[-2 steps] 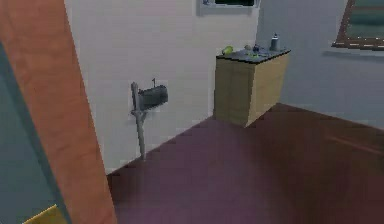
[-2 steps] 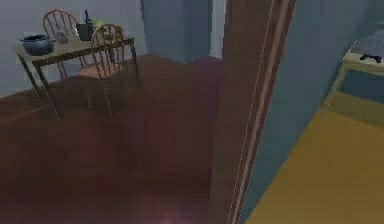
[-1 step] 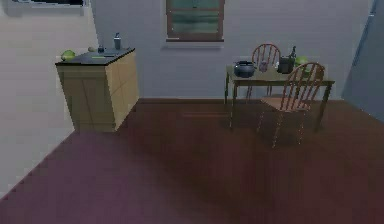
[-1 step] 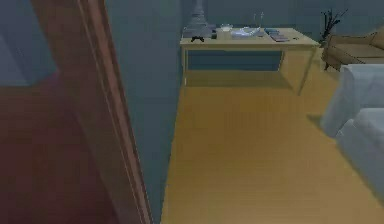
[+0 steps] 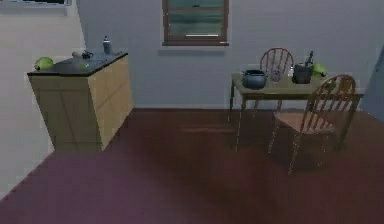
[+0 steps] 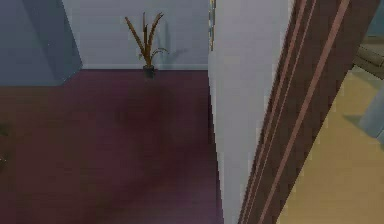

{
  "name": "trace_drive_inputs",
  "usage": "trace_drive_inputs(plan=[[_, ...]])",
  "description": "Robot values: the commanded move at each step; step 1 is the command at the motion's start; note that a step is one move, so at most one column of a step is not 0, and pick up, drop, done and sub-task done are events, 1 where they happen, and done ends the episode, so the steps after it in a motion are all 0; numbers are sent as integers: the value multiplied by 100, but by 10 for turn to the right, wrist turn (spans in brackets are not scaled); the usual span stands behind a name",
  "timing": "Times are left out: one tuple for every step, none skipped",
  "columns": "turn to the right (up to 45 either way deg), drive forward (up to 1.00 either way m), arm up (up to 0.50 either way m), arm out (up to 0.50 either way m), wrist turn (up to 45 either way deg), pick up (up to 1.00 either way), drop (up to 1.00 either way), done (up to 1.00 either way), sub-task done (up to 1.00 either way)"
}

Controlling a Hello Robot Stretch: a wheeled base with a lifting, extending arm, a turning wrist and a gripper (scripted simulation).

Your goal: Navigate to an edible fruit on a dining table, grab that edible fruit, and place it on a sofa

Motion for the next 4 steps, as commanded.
trace_drive_inputs(plan=[[150, 0, 0, 0, 0, 0, 0, 0, 0], [0, 100, 0, 0, 0, 0, 0, 0, 0], [0, 20, 0, 0, 0, 0, 0, 0, 0], [450, 0, 0, 0, 0, 0, 0, 0, 0]])
